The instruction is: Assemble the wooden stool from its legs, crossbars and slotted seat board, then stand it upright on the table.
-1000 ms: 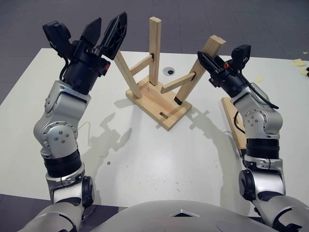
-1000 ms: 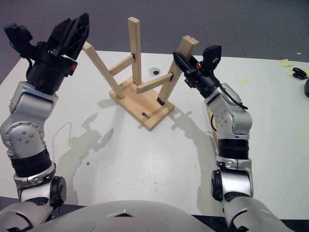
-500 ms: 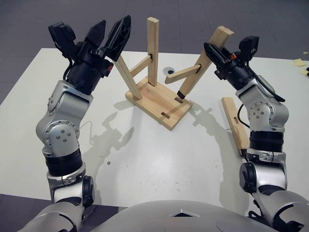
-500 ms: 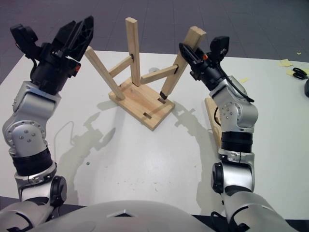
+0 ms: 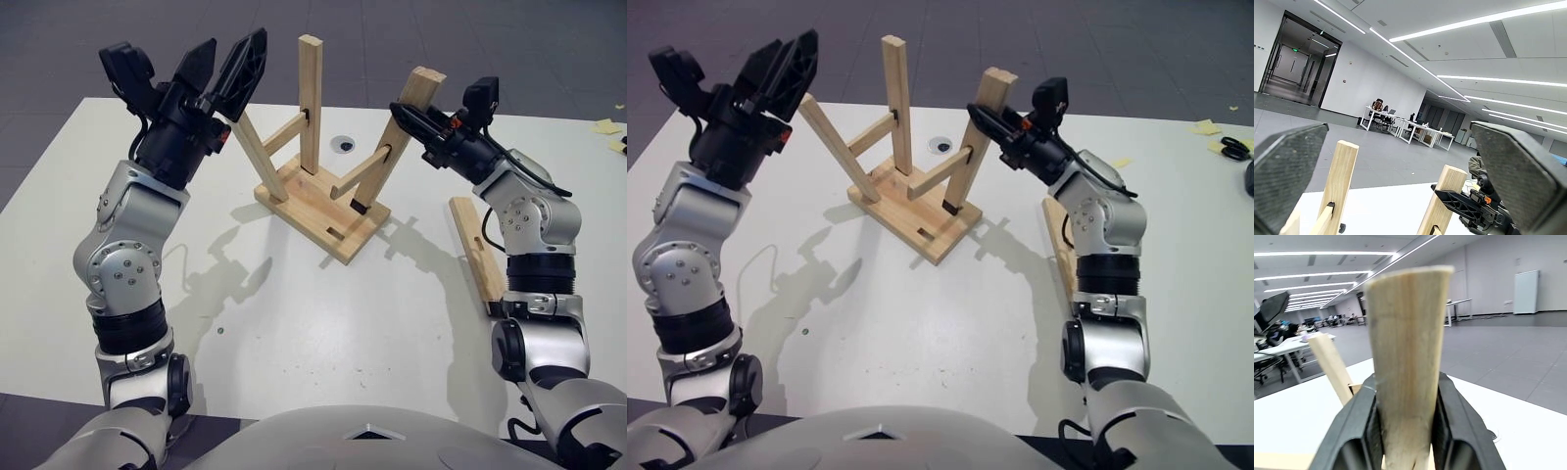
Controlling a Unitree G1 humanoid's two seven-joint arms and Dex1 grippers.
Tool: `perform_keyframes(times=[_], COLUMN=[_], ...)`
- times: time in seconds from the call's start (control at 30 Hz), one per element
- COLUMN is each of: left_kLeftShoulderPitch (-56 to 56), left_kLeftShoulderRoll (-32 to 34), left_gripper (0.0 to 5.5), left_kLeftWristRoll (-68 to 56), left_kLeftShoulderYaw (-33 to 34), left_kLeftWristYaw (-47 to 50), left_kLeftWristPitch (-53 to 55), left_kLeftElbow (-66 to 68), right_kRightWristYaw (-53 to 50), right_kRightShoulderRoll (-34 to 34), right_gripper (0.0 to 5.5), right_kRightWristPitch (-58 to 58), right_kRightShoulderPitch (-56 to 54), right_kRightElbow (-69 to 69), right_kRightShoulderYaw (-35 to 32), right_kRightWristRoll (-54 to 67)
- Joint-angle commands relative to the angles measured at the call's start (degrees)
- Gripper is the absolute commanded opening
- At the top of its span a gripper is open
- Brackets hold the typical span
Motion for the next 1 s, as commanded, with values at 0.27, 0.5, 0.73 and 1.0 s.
perform_keyframes(times=[0.27, 0.5, 0.73, 1.0], left_kLeftShoulderPitch=[-1.07, -1.33, -1.39, -1.25], left_kLeftShoulderRoll=[-0.23, -0.30, -0.43, -1.05], left_gripper=[5.40, 5.40, 5.40, 5.40], left_kLeftWristRoll=[-0.70, -0.74, -0.87, -0.45], left_kLeftShoulderYaw=[-0.08, 0.00, -0.09, -0.85], left_kLeftWristYaw=[-0.69, -1.02, -1.23, -1.75], left_kLeftWristPitch=[1.02, 1.08, 1.30, 1.51], left_kLeftElbow=[0.21, 0.48, 0.41, 0.56], right_kRightWristYaw=[2.16, 4.29, 4.79, 3.10], right_kRightShoulderRoll=[-1.73, -1.73, -0.87, 2.05], right_gripper=[1.03, 1.03, 1.03, 1.03], right_kRightWristPitch=[-0.51, -2.71, -3.38, -5.54], right_kRightShoulderPitch=[-6.55, -6.18, -6.44, -5.00], right_kRightElbow=[5.71, 8.85, 9.97, 6.71], right_kRightShoulderYaw=[-0.73, 0.59, 0.61, 2.02], right_kRightWristRoll=[-1.30, -4.09, -4.60, -5.66])
